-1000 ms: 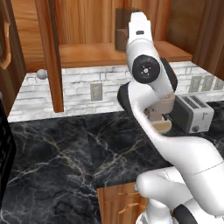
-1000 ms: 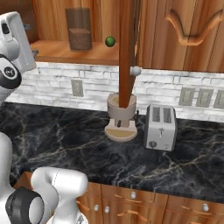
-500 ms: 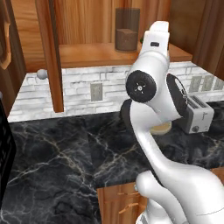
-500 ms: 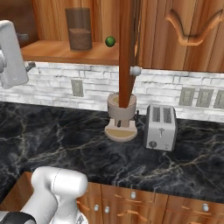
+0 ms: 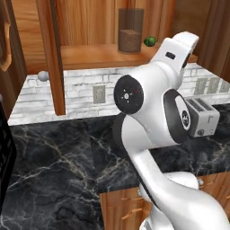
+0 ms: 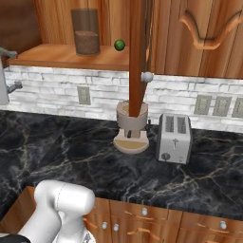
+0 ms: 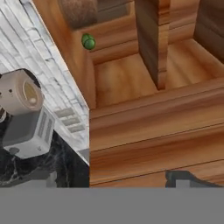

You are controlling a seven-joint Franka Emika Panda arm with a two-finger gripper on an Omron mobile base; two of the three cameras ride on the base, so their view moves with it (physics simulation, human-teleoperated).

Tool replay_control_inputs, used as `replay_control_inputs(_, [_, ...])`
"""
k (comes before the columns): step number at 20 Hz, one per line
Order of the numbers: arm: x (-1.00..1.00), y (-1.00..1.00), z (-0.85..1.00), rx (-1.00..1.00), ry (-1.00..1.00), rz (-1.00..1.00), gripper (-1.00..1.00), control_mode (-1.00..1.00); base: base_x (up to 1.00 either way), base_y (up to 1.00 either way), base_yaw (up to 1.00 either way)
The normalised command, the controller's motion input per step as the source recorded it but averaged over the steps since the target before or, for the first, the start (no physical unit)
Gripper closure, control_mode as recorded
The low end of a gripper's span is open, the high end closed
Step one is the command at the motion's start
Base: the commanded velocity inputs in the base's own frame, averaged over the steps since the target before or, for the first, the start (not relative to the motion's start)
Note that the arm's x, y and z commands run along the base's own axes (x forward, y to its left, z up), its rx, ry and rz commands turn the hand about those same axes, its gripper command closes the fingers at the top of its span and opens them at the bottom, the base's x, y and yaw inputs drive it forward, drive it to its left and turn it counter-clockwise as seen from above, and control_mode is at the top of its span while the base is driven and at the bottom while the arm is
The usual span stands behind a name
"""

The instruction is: Pick the jar and jar from the dining table and place them in the open cabinet. Close the cabinet after placing the objects.

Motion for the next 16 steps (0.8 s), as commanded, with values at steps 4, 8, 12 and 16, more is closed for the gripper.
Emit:
replay_control_inputs(4, [-0.5, -0.23, -0.39, 0.15, -0.27, -0.06, -1.0, -1.0, 0.0, 0.0, 0.0])
replay_control_inputs(8, [-0.21, -0.22, -0.56, 0.12, -0.35, 0.0, -1.0, -1.0, 0.0, 0.0, 0.0])
replay_control_inputs(12, [-0.11, -0.24, -0.3, 0.16, -0.26, -0.01, -1.0, -1.0, 0.0, 0.0, 0.0])
replay_control_inputs(16, [-0.14, -0.14, -0.14, 0.16, -0.17, -0.03, -1.0, -1.0, 0.0, 0.0, 0.0])
